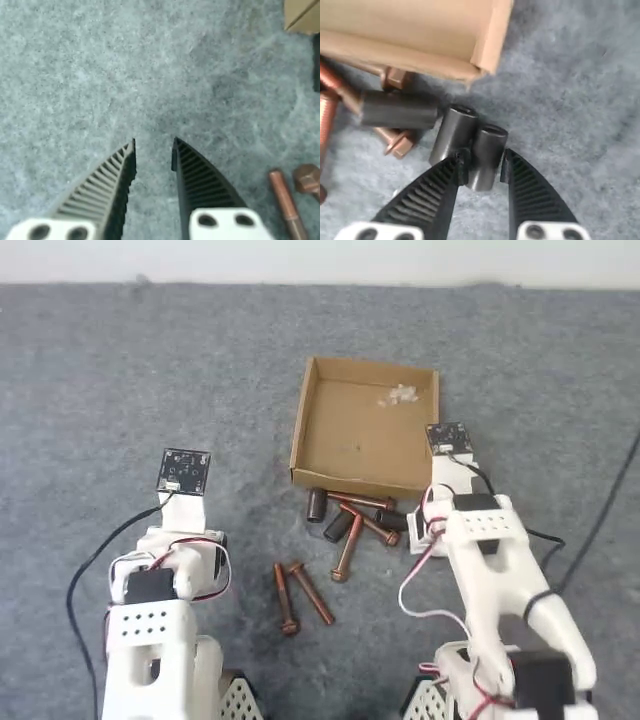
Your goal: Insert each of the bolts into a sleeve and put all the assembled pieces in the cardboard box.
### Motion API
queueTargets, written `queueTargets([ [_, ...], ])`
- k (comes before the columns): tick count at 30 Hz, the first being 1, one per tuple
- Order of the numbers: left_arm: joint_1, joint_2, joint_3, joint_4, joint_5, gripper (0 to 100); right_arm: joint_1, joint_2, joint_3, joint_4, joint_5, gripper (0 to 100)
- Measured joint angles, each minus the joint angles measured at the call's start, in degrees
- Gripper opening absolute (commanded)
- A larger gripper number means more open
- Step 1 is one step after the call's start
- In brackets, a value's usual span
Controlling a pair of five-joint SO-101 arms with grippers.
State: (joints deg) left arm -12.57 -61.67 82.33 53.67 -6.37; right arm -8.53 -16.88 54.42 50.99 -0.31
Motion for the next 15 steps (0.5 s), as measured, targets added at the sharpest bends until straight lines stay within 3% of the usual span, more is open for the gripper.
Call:
queueTargets([
  [15, 0.00, 0.00, 0.00, 0.00, 0.00, 12, 1.41, 3.60, -1.85, 0.00, 1.14, 11.7],
])
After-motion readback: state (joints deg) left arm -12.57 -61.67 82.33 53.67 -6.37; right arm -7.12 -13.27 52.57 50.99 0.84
